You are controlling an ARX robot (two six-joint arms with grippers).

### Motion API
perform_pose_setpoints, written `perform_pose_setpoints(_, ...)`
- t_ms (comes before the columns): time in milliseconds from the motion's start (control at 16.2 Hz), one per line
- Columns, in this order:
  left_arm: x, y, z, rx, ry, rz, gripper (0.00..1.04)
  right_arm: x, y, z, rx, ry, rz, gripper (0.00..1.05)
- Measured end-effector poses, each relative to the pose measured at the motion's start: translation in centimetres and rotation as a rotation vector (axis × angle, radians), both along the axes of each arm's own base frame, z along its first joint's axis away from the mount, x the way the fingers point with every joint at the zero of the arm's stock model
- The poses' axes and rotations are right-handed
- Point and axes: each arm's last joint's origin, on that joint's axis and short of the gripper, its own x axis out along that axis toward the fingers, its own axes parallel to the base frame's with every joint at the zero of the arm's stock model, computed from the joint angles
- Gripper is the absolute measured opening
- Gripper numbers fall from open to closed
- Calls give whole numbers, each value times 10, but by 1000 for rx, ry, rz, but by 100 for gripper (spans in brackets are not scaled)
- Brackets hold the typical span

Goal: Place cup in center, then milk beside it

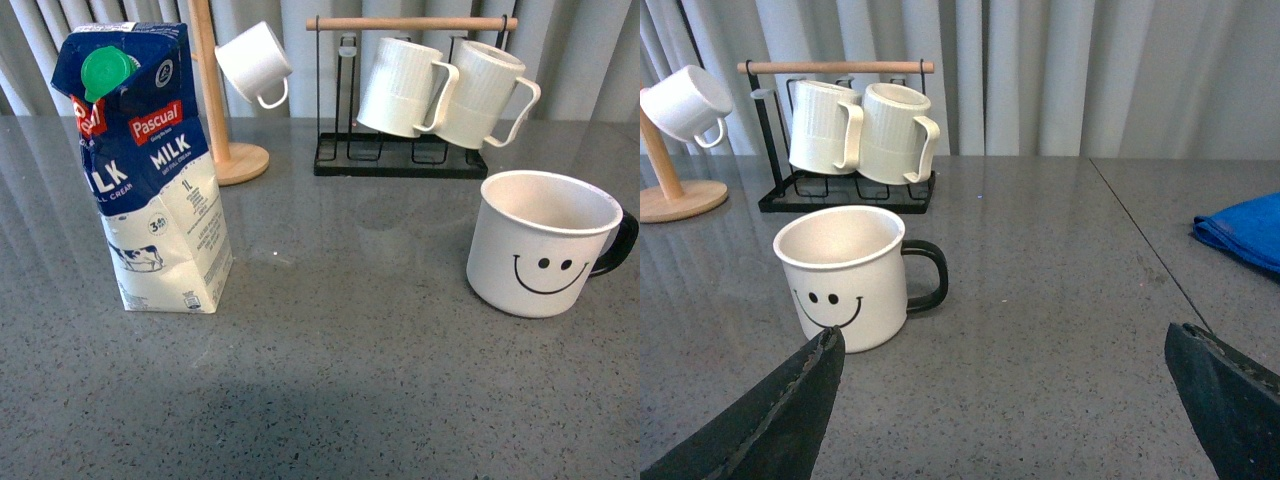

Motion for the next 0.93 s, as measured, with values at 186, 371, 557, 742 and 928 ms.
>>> perform_pose_setpoints(186, 0, 0, 0, 0, 0, 0, 98, 0, 0, 0, 0, 0, 0, 98)
perform_pose_setpoints(371, 0, 0, 0, 0, 0, 0, 98, 0, 0, 0, 0, 0, 0, 98)
perform_pose_setpoints(557, 0, 0, 0, 0, 0, 0, 98, 0, 0, 0, 0, 0, 0, 98)
perform_pose_setpoints(742, 0, 0, 0, 0, 0, 0, 98, 0, 0, 0, 0, 0, 0, 98)
perform_pose_setpoints(928, 0, 0, 0, 0, 0, 0, 98, 0, 0, 0, 0, 0, 0, 98)
